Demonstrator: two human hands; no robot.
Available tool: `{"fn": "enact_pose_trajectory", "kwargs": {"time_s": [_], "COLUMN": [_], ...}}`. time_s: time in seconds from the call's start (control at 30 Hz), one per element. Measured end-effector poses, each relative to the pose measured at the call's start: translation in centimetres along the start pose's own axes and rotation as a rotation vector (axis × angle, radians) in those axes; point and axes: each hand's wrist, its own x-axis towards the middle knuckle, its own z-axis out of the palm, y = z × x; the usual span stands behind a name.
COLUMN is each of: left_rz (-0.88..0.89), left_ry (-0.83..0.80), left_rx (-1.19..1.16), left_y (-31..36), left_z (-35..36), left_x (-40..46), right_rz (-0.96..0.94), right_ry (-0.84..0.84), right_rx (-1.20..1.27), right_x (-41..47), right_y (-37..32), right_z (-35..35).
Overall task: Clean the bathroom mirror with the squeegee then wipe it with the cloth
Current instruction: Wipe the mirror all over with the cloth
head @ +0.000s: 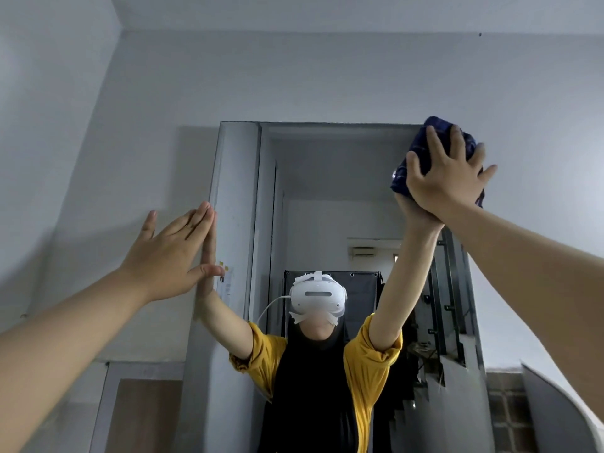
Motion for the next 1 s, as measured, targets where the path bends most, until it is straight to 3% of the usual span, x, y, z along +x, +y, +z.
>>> {"fn": "enact_pose_trajectory", "kwargs": {"time_s": [0.13, 0.23, 0.67, 0.9, 1.0], "left_rz": [-0.028, -0.058, 0.005, -0.028, -0.043], "left_ry": [-0.032, -0.027, -0.042, 0.009, 0.009], "left_rx": [-0.012, -0.082, -0.299, -0.299, -0.289], "left_y": [0.4, 1.1, 3.8, 4.1, 4.2], "left_z": [-0.4, -0.8, 3.2, 4.3, 4.6], "left_x": [0.1, -0.2, -9.0, -10.2, -10.3], "right_rz": [0.221, 0.252, -0.435, -0.796, -0.838], "right_ry": [0.020, 0.015, -0.122, -0.100, -0.098], "right_rx": [0.055, 0.052, 0.017, -0.091, -0.107], "right_x": [-2.3, -4.5, -14.1, -16.1, -16.3], "right_y": [-1.8, -4.6, -23.6, -20.6, -16.9], "right_z": [0.5, 1.0, 4.9, 4.6, 4.0]}}
